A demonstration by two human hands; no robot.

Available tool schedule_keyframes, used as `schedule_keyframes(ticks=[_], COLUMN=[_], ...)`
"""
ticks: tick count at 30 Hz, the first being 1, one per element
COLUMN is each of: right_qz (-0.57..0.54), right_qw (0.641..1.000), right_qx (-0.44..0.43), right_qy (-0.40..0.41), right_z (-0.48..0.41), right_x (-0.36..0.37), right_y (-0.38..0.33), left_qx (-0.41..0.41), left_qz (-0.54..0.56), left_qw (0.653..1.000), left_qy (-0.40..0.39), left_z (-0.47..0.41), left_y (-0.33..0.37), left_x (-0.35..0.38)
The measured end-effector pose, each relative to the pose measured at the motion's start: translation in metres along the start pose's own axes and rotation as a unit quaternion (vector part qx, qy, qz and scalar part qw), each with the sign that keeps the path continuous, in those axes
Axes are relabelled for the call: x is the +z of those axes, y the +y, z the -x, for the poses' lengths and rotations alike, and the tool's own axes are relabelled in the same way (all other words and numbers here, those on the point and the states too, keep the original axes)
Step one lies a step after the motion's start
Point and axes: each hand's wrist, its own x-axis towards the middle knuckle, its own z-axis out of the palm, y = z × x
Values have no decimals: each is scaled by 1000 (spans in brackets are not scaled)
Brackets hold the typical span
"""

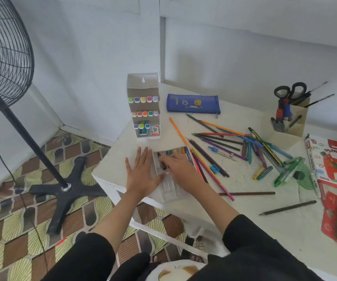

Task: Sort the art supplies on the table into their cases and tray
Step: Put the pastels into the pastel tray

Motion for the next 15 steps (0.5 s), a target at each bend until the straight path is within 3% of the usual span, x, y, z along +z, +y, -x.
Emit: schedule_keyframes(ticks=[7,15], right_qz=[79,48], right_qw=[996,996], right_qx=[34,70], right_qy=[0,-16], right_z=[7,15], right_x=[9,-9], right_y=[-2,6], left_qx=[6,7], left_qz=[7,11], left_qw=[1000,1000], left_qy=[7,16], left_z=[1,0], left_y=[0,-1], left_x=[0,1])
